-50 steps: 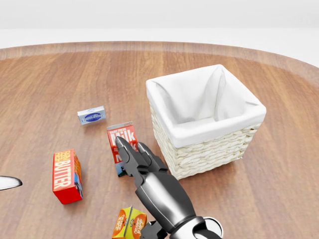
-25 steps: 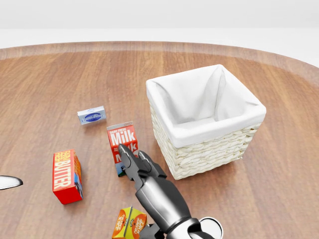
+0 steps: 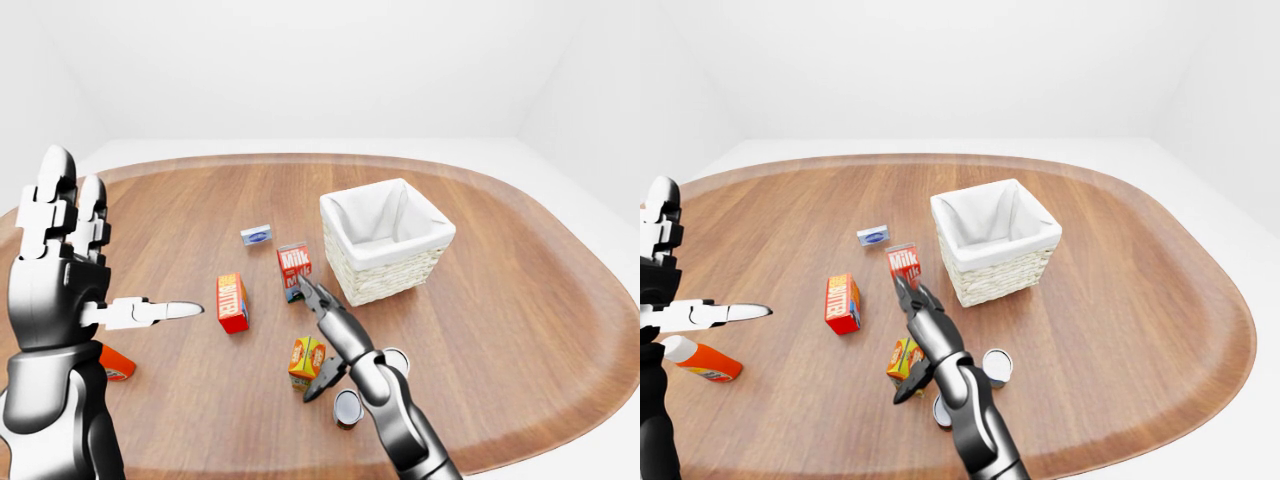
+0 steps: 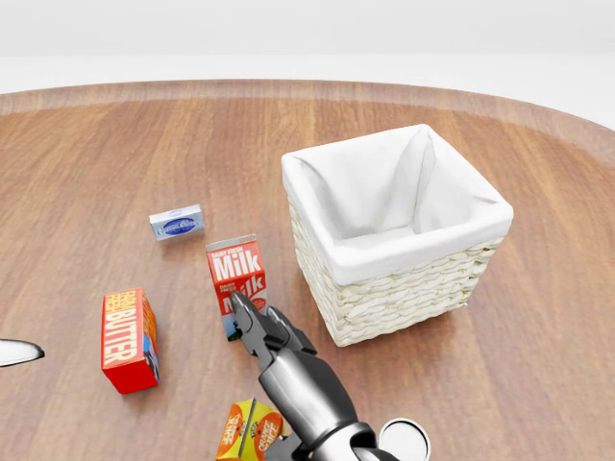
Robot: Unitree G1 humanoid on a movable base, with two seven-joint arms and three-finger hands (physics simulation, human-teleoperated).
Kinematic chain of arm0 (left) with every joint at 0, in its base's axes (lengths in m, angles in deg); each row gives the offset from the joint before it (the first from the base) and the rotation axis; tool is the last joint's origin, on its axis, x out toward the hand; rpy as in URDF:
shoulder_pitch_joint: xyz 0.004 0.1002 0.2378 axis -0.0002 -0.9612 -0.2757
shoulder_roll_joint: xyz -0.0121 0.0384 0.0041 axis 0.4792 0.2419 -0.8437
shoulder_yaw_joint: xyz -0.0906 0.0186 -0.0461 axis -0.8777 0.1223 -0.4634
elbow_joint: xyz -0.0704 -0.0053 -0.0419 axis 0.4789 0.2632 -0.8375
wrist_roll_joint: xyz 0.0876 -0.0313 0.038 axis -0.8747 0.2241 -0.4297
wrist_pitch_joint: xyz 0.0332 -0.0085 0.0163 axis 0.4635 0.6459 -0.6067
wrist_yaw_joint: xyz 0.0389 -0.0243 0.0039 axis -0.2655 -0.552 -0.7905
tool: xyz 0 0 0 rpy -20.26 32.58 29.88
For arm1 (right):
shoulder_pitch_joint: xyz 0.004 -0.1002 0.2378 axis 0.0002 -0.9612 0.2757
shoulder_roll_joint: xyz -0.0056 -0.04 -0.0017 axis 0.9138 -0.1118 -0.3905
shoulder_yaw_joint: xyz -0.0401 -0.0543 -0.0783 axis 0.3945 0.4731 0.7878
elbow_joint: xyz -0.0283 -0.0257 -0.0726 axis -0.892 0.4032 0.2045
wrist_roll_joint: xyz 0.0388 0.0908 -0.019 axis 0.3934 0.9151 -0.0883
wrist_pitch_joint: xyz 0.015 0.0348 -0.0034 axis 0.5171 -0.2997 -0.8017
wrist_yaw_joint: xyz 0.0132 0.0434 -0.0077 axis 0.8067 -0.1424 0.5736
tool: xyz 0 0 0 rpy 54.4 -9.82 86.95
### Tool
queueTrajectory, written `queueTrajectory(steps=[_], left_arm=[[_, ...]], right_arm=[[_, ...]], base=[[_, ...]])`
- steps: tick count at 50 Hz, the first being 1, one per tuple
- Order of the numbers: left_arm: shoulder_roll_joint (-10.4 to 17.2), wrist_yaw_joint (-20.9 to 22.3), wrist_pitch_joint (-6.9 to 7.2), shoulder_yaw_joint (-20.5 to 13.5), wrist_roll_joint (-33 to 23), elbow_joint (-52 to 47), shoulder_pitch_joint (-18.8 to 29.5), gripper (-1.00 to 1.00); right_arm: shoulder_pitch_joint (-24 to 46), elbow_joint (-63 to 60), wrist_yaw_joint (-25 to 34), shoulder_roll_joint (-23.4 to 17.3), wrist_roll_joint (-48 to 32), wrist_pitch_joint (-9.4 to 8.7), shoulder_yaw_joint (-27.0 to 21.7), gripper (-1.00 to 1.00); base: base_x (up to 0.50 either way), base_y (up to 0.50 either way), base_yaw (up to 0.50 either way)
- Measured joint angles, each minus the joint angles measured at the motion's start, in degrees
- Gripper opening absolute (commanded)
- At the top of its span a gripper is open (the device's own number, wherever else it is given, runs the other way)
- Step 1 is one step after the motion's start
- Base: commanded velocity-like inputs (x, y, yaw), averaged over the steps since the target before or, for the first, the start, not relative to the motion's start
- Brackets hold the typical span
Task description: Pick up the orange juice, and put it in the basket.
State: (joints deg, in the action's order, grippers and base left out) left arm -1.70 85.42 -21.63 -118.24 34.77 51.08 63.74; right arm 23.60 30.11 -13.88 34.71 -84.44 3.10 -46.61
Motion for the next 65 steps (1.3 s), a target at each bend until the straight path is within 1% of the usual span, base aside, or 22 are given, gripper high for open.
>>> queueTrajectory(steps=[35,41,59,65], left_arm=[[-0.04,0.04,0.0,-0.06,-0.01,-0.26,-0.02,1.0],[-0.03,0.03,0.0,-0.05,-0.02,-0.17,0.02,1.0],[0.02,-0.06,0.0,0.07,-0.02,0.16,0.08,1.0],[0.01,-0.02,0.0,0.05,-0.02,0.2,0.03,1.0]], right_arm=[[2.42,9.97,-2.49,1.79,1.19,4.17,-1.5,1.0],[2.98,12.32,-3.11,2.08,1.51,5.31,-1.93,1.0],[4.65,20.66,-5.52,2.91,2.23,9.63,-3.52,1.0],[5.14,23.04,-6.19,3.18,2.32,9.74,-3.96,1.0]], base=[[0.0,0.0,0.0],[0.0,0.0,0.0],[0.0,0.0,0.0],[0.0,0.0,0.0]])
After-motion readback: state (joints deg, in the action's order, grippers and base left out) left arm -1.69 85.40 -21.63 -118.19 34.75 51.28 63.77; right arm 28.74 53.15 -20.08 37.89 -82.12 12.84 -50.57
